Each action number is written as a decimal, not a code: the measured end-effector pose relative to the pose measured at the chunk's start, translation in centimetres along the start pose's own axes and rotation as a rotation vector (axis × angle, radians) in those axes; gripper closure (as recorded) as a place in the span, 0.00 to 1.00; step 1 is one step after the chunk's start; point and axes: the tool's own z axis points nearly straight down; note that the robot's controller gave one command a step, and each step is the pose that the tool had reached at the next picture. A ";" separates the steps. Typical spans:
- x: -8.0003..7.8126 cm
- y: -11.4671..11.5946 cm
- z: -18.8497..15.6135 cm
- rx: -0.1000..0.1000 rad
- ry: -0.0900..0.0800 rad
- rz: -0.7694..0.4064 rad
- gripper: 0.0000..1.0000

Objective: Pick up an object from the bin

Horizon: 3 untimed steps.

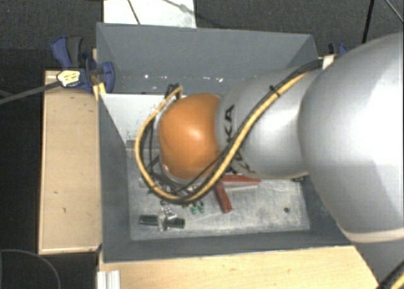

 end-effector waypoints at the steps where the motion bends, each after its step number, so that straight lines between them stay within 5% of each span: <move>1: 1.2 -0.1 -0.1 0.001 0.008 -0.172 0.00; 2: 1.0 1.1 -0.4 0.001 0.006 0.093 0.00; 3: 0.7 1.5 3.3 0.002 0.006 0.206 0.00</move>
Offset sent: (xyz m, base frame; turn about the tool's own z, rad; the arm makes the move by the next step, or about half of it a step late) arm -0.0150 0.0183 -0.0037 0.2930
